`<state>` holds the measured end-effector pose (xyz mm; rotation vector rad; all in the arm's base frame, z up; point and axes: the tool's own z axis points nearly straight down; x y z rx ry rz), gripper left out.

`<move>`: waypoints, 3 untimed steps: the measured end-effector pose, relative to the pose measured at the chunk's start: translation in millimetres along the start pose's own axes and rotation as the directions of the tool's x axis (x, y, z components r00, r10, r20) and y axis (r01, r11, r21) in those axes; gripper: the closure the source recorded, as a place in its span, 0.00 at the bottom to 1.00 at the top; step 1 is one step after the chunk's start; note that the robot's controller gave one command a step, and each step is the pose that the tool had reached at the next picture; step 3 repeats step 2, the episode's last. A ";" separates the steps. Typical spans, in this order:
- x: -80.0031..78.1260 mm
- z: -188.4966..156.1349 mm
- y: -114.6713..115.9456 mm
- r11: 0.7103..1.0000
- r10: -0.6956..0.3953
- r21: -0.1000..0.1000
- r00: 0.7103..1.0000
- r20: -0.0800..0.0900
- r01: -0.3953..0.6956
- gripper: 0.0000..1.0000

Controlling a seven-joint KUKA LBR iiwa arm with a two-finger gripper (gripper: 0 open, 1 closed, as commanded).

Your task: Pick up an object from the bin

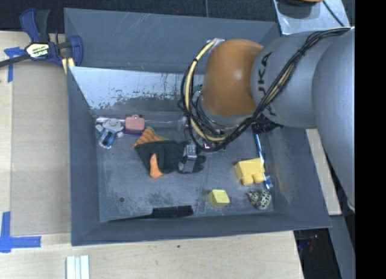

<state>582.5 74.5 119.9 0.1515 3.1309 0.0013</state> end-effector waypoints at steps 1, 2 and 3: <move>-7.9 51.2 -17.0 1.000 0.012 -0.002 1.000 0.010 -0.012 0.00; -0.2 47.5 -22.0 0.985 0.173 -0.006 0.985 0.014 -0.173 1.00; -0.2 47.5 -22.0 0.985 0.173 -0.006 0.985 0.014 -0.173 1.00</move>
Offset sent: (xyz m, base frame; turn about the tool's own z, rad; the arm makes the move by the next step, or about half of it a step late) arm -0.0039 -0.0214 -0.0499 0.1750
